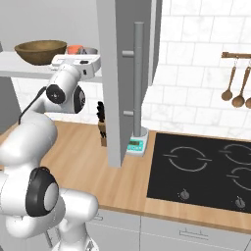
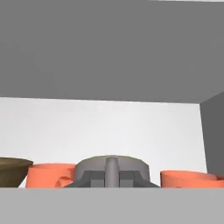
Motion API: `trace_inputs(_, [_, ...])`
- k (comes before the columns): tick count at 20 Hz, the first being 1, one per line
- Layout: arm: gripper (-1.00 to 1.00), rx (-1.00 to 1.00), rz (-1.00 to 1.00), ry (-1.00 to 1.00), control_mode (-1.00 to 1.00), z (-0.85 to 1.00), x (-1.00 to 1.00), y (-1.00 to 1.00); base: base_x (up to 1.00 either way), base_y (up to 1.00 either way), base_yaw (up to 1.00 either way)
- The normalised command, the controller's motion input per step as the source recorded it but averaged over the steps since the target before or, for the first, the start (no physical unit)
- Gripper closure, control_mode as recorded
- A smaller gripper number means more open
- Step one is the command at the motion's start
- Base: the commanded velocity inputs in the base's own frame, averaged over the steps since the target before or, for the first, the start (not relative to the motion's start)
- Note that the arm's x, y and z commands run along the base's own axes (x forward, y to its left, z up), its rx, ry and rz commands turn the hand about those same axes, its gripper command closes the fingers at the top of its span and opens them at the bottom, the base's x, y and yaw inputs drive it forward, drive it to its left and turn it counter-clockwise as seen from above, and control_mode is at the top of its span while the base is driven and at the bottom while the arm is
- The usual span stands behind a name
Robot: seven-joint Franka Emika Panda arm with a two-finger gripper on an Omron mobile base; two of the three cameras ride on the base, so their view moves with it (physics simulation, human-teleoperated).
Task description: Gather all objects into one cabinet and sort the glasses and bowls to opposite sides.
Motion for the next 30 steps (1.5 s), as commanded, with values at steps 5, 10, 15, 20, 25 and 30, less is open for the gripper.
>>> trace_inputs(5, [1.0,0.0,0.0,0.02,-1.0,0.0,0.28,0.0,0.0,0.0,0.0])
trace_inputs(10, [1.0,0.0,0.0,0.01,-1.0,-0.07,0.34,0.0,0.0,0.0,0.0])
trace_inputs(15, [1.0,0.0,0.0,0.0,-1.0,-0.2,0.25,0.0,0.0,0.0,0.0])
trace_inputs(20, [1.0,0.0,0.0,0.0,-1.0,-0.16,0.17,0.0,0.0,0.0,0.0])
trace_inputs(25, [-1.0,0.0,0.0,0.0,-1.0,-0.05,0.1,0.0,0.0,0.0,0.0])
trace_inputs(30, [-1.0,0.0,0.0,0.0,-1.0,0.0,-0.02,0.0,0.0,0.0,0.0])
